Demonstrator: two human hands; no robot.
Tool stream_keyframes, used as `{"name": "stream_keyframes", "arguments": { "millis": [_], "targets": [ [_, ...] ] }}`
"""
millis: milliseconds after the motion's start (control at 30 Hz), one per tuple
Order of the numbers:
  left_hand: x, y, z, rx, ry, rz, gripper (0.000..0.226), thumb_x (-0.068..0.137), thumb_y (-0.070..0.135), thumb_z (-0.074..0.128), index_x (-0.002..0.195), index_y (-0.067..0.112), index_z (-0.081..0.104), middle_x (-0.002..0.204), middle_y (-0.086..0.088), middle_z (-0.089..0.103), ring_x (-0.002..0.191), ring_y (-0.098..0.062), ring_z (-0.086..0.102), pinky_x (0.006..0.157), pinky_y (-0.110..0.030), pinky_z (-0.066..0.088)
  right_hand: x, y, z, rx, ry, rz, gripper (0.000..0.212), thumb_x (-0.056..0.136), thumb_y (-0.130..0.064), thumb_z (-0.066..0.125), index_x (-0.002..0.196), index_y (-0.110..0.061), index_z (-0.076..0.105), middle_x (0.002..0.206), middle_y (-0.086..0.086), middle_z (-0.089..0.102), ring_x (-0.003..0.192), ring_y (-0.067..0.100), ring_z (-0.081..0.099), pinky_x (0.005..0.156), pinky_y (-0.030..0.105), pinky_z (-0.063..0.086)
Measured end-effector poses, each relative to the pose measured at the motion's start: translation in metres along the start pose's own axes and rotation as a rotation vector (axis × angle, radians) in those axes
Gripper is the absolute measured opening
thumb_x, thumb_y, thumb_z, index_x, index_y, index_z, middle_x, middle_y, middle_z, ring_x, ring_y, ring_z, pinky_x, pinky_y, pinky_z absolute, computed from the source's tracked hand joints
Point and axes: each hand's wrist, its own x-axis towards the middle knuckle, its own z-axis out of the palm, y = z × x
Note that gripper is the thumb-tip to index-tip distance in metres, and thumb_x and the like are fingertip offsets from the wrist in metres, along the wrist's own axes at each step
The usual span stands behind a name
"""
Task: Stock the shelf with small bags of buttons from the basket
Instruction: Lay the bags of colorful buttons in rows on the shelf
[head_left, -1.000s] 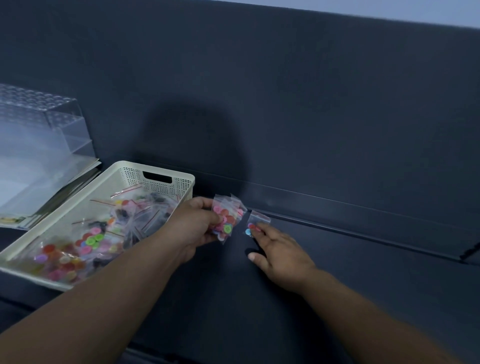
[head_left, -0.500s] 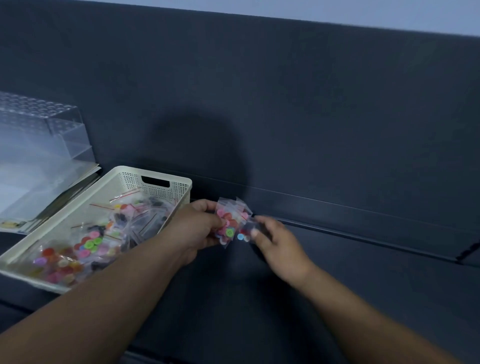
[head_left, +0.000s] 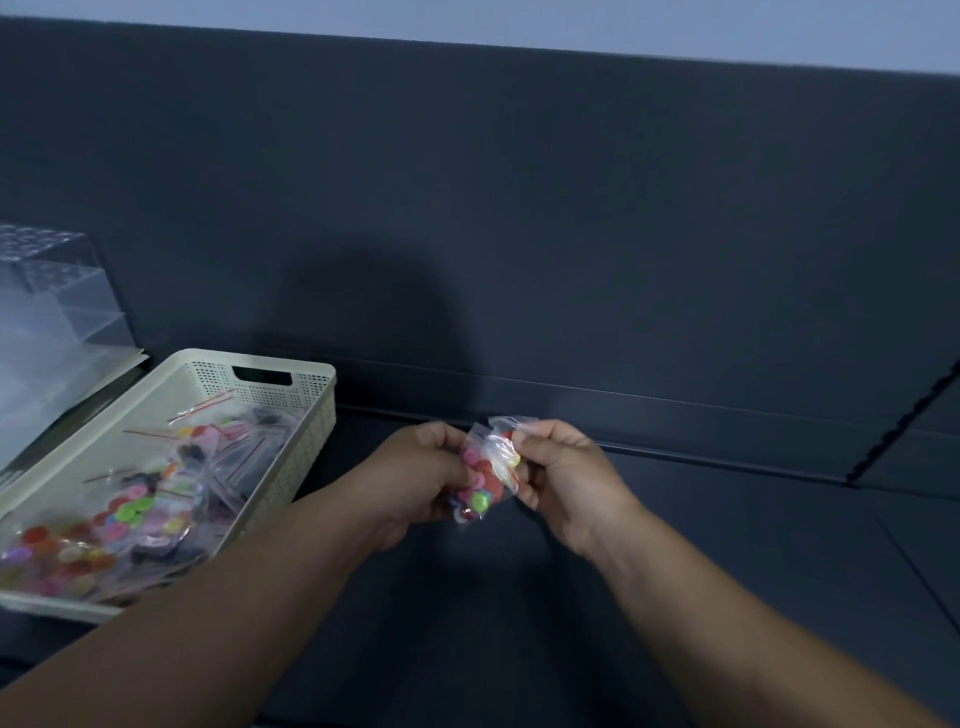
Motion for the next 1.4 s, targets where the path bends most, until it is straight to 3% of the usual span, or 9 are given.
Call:
{"name": "stream_keyframes", "arguments": {
  "millis": [100, 300, 433, 567, 1000, 1233, 1267, 1333, 1400],
  "targets": [
    [0.002, -0.001, 0.004, -0.005, 0.022, 0.005, 0.021, 0.081, -0.010, 0.059, 0.083, 0.011, 0.060, 0.082, -0.012, 0.067, 0.070, -0.021, 0.061, 0.060, -0.032, 0.054, -0.001, 0.000, 0.000, 0.047, 0.044, -0.014, 0.017, 0.088, -0.003, 0.057, 0.076, -0.015, 0.056, 0.062, 0.000, 0.064, 0.046, 0.009, 0.053, 0.042, 0.018, 0.043],
    [-0.001, 0.002, 0.003, -0.010, 0.033, -0.003, 0.019, 0.082, -0.011, 0.057, 0.087, 0.008, 0.061, 0.083, -0.015, 0.067, 0.064, -0.021, 0.060, 0.048, -0.026, 0.051, 0.004, -0.003, -0.007, 0.083, 0.047, 0.022, 0.018, 0.090, -0.006, 0.054, 0.077, -0.018, 0.054, 0.075, 0.002, 0.064, 0.063, 0.015, 0.055, 0.061, 0.028, 0.049],
    [0.006, 0.010, -0.004, -0.164, 0.077, 0.020, 0.019, 0.085, -0.010, 0.053, 0.096, 0.004, 0.062, 0.085, -0.015, 0.068, 0.065, -0.020, 0.064, 0.051, -0.026, 0.054, 0.004, -0.003, -0.009, -0.048, 0.004, -0.031, 0.018, 0.091, -0.005, 0.054, 0.077, -0.017, 0.057, 0.072, 0.000, 0.065, 0.061, 0.011, 0.057, 0.057, 0.023, 0.046],
    [0.010, 0.016, -0.002, -0.229, 0.074, 0.021, 0.014, 0.084, -0.009, 0.057, 0.088, 0.004, 0.059, 0.081, -0.014, 0.068, 0.067, -0.020, 0.065, 0.049, -0.025, 0.054, 0.001, 0.001, -0.006, -0.143, -0.084, -0.058, 0.016, 0.090, -0.006, 0.056, 0.080, -0.018, 0.059, 0.071, -0.001, 0.064, 0.054, 0.005, 0.057, 0.049, 0.018, 0.044],
    [0.020, 0.012, -0.006, 0.018, 0.104, 0.075, 0.021, 0.080, -0.014, 0.061, 0.077, 0.006, 0.053, 0.080, -0.019, 0.065, 0.051, -0.018, 0.063, 0.044, -0.025, 0.049, 0.005, -0.001, -0.017, -0.371, -0.199, -0.049, 0.014, 0.084, 0.000, 0.063, 0.090, -0.012, 0.063, 0.075, 0.000, 0.067, 0.064, 0.009, 0.064, 0.056, 0.020, 0.049],
    [0.027, 0.004, -0.022, -0.113, 0.247, 0.022, 0.016, 0.083, -0.008, 0.061, 0.081, 0.006, 0.054, 0.082, -0.014, 0.066, 0.067, -0.020, 0.067, 0.049, -0.027, 0.053, 0.023, 0.010, -0.026, -0.389, 0.049, -0.054, 0.013, 0.087, -0.001, 0.060, 0.098, -0.008, 0.060, 0.089, 0.010, 0.068, 0.071, 0.017, 0.064, 0.062, 0.025, 0.052],
    [0.028, 0.002, -0.025, -0.133, 0.262, 0.011, 0.016, 0.084, -0.008, 0.060, 0.081, 0.006, 0.054, 0.084, -0.014, 0.066, 0.070, -0.022, 0.067, 0.048, -0.027, 0.054, 0.026, 0.011, -0.028, -0.478, 0.088, -0.085, 0.019, 0.088, -0.003, 0.060, 0.107, -0.008, 0.059, 0.096, 0.009, 0.066, 0.078, 0.018, 0.063, 0.067, 0.024, 0.051],
    [0.028, -0.001, -0.029, -0.164, 0.276, -0.001, 0.016, 0.085, -0.009, 0.057, 0.081, 0.007, 0.054, 0.085, -0.014, 0.066, 0.073, -0.023, 0.066, 0.048, -0.027, 0.054, 0.028, 0.013, -0.034, -0.946, 0.171, -0.215, 0.038, 0.090, -0.010, 0.058, 0.127, -0.012, 0.050, 0.111, 0.005, 0.058, 0.099, 0.019, 0.058, 0.082, 0.023, 0.046],
    [0.027, -0.003, -0.031, -0.178, 0.280, -0.002, 0.017, 0.086, -0.009, 0.056, 0.080, 0.007, 0.053, 0.084, -0.014, 0.065, 0.073, -0.023, 0.066, 0.050, -0.028, 0.054, 0.024, 0.014, -0.039, -1.308, 0.183, -0.411, 0.042, 0.090, -0.012, 0.053, 0.132, -0.014, 0.048, 0.130, 0.004, 0.050, 0.121, 0.021, 0.046, 0.097, 0.021, 0.034]
  ]
}}
